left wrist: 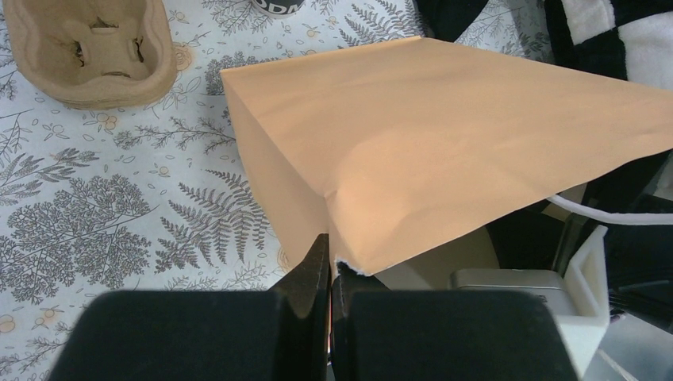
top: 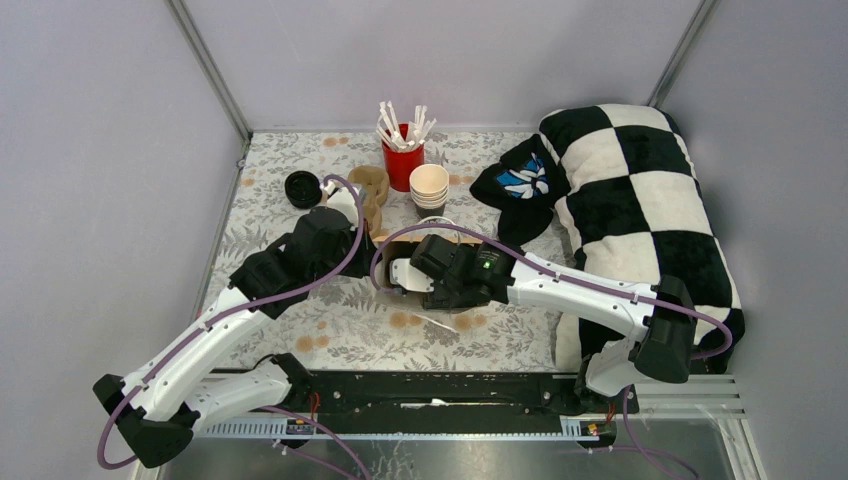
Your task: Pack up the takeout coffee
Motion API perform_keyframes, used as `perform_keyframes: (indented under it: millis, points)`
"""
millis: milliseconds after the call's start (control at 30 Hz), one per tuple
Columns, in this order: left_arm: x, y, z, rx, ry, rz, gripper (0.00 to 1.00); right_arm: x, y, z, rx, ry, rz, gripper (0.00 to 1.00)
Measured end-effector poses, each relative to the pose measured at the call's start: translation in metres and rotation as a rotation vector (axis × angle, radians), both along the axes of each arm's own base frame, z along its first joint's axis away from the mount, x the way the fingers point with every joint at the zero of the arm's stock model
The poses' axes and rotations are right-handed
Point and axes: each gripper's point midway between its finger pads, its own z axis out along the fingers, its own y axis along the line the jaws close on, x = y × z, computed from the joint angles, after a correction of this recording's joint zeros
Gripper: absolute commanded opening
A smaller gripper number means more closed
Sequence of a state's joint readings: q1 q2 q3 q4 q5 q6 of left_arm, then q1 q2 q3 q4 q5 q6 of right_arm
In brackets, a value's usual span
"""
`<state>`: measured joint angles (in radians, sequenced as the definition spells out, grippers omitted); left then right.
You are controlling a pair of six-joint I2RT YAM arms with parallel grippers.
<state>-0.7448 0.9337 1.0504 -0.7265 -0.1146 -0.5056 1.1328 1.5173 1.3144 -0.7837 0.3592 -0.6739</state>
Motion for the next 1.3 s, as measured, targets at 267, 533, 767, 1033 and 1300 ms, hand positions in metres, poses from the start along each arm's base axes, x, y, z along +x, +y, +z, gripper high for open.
perform_keyframes:
  millis: [267, 533, 767, 1033, 1300]
  points:
    - [0.001, -0.003, 0.0, -0.009, -0.008, -0.01, 0.0, 0.02, 0.005, -0.01, 0.028, -0.058, -0.005, 0.24]
    - [-0.001, -0.006, -0.001, -0.014, -0.002, -0.029, 0.0, 0.031, 0.01, -0.016, 0.086, -0.131, 0.009, 0.24]
    - [-0.002, -0.006, -0.003, -0.013, 0.004, -0.034, 0.0, 0.03, 0.003, -0.013, 0.12, -0.149, 0.01, 0.26]
    - [0.0, -0.007, -0.007, 0.001, 0.011, -0.027, 0.0, 0.026, -0.009, -0.01, 0.136, -0.142, 0.029, 0.25]
    - [0.0, -0.007, -0.007, 0.006, 0.007, -0.033, 0.0, 0.03, -0.007, -0.006, 0.129, -0.158, 0.049, 0.25]
